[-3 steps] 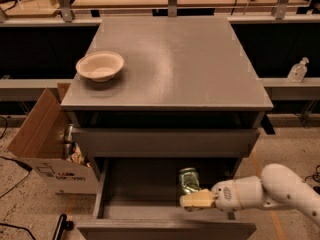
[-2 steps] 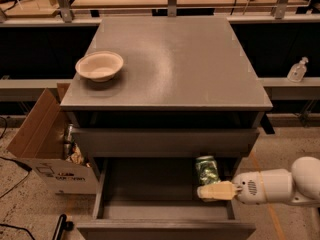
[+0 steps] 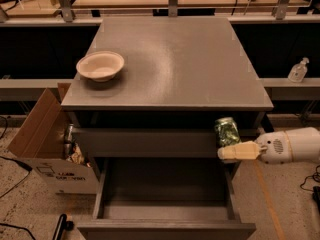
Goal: Pick green can from middle drawer and place on counter
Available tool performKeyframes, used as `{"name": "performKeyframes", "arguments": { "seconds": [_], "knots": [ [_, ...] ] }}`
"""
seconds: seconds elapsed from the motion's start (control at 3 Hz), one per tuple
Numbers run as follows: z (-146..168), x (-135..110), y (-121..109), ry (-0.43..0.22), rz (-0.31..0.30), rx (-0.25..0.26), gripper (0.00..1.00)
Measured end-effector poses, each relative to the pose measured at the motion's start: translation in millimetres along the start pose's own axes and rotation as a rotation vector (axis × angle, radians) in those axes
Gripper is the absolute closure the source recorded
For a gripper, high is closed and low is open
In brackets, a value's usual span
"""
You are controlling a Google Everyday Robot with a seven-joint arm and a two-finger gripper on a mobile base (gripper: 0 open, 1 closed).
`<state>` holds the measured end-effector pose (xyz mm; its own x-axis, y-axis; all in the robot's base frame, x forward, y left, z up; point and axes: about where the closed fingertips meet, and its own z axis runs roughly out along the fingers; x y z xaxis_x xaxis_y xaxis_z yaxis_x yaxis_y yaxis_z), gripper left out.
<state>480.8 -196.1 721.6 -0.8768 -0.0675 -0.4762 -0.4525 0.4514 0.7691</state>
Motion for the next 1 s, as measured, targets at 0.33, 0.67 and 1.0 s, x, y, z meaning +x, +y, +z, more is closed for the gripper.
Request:
{"name": "performKeyframes", "arguments": {
  "seconds": [0.33,0.67,1.0],
  "knots": [
    [-15,-38,10,0.010,-0.020,0.000,1.00],
    [-15,-38,10,0.010,-0.020,0.000,1.00],
    [-11,-37,27,0.037,-0.079,-0.012,1.00]
  ]
}}
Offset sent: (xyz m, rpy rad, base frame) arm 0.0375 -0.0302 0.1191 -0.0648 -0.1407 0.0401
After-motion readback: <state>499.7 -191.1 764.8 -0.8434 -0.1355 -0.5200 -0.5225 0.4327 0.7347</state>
